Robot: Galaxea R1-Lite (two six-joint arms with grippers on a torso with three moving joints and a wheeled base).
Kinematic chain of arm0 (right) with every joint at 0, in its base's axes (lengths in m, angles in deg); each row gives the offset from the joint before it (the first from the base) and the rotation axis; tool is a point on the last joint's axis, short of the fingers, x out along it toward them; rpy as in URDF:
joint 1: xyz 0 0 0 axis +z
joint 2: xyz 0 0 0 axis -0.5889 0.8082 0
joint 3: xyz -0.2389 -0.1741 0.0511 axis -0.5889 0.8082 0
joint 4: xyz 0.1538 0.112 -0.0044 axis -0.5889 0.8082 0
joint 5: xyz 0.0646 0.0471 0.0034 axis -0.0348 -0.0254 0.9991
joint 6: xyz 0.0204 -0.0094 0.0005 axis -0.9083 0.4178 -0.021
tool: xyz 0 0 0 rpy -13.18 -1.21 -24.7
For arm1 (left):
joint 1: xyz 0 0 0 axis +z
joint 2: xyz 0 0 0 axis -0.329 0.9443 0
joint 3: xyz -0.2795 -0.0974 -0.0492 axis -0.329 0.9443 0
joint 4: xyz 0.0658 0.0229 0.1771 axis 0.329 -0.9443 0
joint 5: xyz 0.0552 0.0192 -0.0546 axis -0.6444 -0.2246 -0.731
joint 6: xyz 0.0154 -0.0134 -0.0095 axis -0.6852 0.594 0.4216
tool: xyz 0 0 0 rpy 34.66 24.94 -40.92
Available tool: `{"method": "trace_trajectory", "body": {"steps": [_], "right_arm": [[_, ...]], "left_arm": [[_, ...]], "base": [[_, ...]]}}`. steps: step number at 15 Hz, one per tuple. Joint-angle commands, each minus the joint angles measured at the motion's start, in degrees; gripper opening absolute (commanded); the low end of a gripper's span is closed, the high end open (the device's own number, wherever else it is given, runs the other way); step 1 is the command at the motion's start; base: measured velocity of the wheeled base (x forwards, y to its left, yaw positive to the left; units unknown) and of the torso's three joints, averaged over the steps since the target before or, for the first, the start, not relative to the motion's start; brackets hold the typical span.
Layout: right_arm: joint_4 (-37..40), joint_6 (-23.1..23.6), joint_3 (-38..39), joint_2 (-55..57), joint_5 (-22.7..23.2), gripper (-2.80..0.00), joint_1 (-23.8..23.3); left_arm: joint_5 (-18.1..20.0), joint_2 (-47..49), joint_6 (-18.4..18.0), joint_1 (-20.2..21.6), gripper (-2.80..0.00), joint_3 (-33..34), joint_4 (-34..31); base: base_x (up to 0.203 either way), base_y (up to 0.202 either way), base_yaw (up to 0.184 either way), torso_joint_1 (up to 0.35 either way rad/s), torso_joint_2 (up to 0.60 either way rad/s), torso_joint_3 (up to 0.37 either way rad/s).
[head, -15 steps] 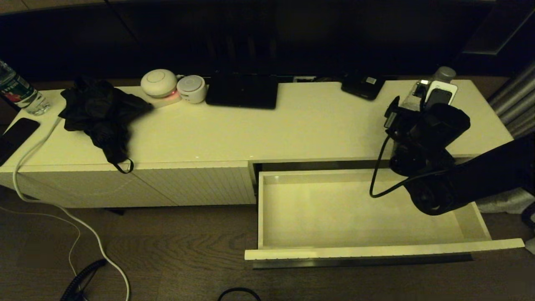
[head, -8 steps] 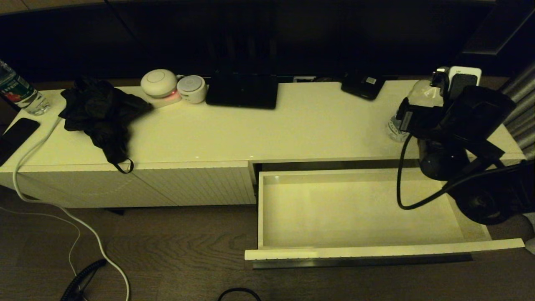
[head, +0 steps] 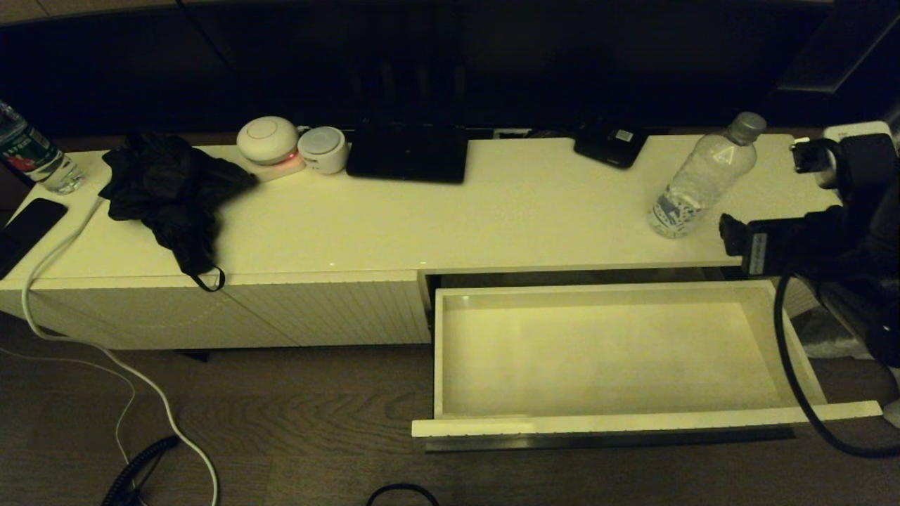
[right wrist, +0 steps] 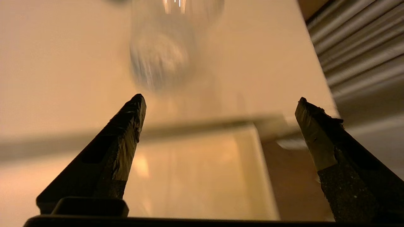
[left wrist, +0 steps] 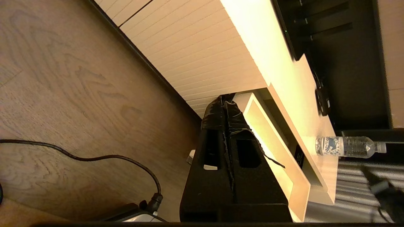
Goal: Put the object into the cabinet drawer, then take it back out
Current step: Close the drawer
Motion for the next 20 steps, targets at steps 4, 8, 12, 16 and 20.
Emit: {"method": "trace_trajectory", "body": {"steps": [4,8,12,16,20], "right_arm": [[16.65,10.94,18.72,-15.07,10.12,0.00,0.08],[18.86,16.37,26.96,-13.05,14.53,-2.80,7.32],[18.78,16.84,27.13,-12.97,16.87,-2.80,15.52],[18.91,20.32,30.82,-14.37,21.63,-2.80,18.37],[21.50,20.76,31.33,-8.50,24.54,-2.80,20.25]], "left_arm": [[-0.03,-0.09,0.34,0.00,-2.80,0.00,0.03],[-0.03,-0.09,0.34,0.00,-2.80,0.00,0.03],[-0.03,-0.09,0.34,0.00,-2.80,0.00,0.03],[-0.03,-0.09,0.34,0.00,-2.80,0.01,0.03],[-0.03,-0.09,0.34,0.00,-2.80,0.00,0.03]], "base": [[0.000,0.000,0.000,0.000,0.00,0.000],[0.000,0.000,0.000,0.000,0.00,0.000],[0.000,0.000,0.000,0.000,0.00,0.000],[0.000,0.000,0.000,0.000,0.00,0.000],[0.000,0.000,0.000,0.000,0.00,0.000]]}}
